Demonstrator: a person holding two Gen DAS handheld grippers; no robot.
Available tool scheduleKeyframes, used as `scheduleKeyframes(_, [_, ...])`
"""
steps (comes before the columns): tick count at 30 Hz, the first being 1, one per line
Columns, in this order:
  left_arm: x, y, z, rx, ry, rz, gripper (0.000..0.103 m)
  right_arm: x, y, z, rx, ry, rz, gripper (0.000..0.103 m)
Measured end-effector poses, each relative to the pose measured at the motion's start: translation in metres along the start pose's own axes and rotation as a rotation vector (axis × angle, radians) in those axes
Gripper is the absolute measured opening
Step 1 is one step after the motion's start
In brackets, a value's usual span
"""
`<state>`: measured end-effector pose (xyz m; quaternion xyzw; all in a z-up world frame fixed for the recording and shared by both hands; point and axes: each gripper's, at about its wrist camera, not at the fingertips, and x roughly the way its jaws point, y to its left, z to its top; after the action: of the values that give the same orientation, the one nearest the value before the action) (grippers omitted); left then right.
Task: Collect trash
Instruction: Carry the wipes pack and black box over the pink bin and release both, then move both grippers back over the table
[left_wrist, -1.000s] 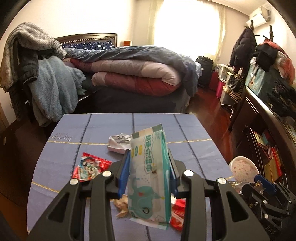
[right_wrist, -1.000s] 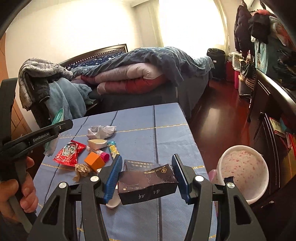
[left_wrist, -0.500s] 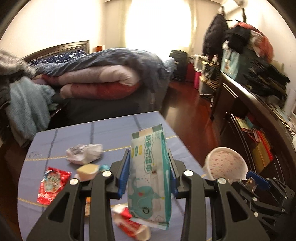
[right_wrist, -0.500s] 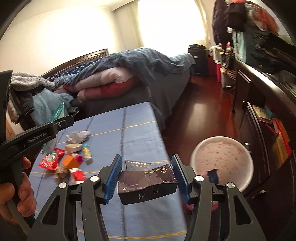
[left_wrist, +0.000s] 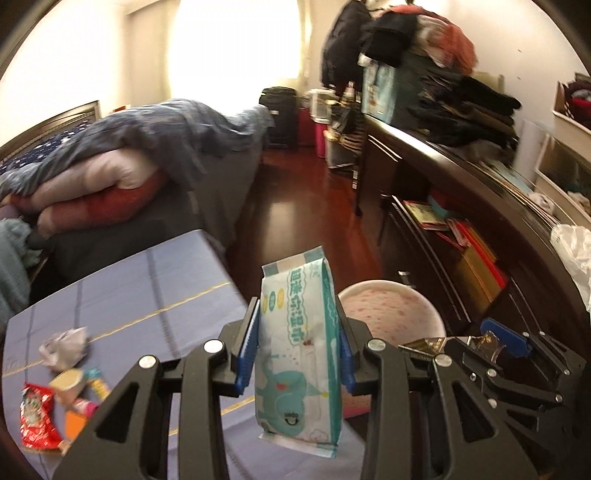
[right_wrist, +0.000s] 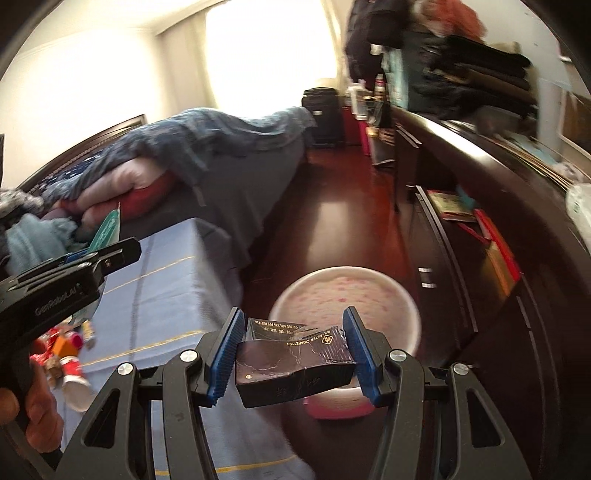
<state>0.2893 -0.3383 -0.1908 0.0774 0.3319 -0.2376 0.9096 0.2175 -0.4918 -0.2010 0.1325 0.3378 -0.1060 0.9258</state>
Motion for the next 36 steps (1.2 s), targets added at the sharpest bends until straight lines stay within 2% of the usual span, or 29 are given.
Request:
scheduleKeyframes(5, [0.032, -0.028, 0.009, 0.027, 0.029, -0.041, 0.037, 0.012, -0.027, 0.005, 0.048, 0.005, -0.041, 0.056])
scheduleKeyframes(13, [0.074, -0.054, 0.013, 0.028, 0.076, -0.093, 0.037, 0.035, -0.049, 0.008, 0.077, 0.01, -0.1, 0.056])
scheduleKeyframes(26, [0.133, -0.061, 0.007, 0.005, 0.166, -0.132, 0.038, 0.088, -0.077, 0.012, 0.154, 0.064, -0.143, 0.056])
scheduleKeyframes(30, [0.149, -0.058, 0.007, -0.024, 0.196, -0.175, 0.04, 0.1, -0.079, 0.012, 0.164, 0.066, -0.149, 0.06])
scheduleKeyframes(31, [0.151, -0.058, 0.007, -0.028, 0.199, -0.181, 0.043, 0.104, -0.081, 0.012, 0.172, 0.069, -0.143, 0.065])
scheduleKeyframes(32, [0.153, -0.056, 0.007, -0.035, 0.198, -0.188, 0.053, 0.106, -0.083, 0.012, 0.186, 0.069, -0.134, 0.074])
scheduleKeyframes(34, [0.154, -0.054, 0.007, -0.043, 0.189, -0.195, 0.069, 0.109, -0.087, 0.012, 0.207, 0.068, -0.123, 0.075])
scheduleKeyframes(36, [0.151, -0.053, 0.008, -0.049, 0.165, -0.2, 0.073, 0.11, -0.088, 0.012, 0.215, 0.07, -0.135, 0.076])
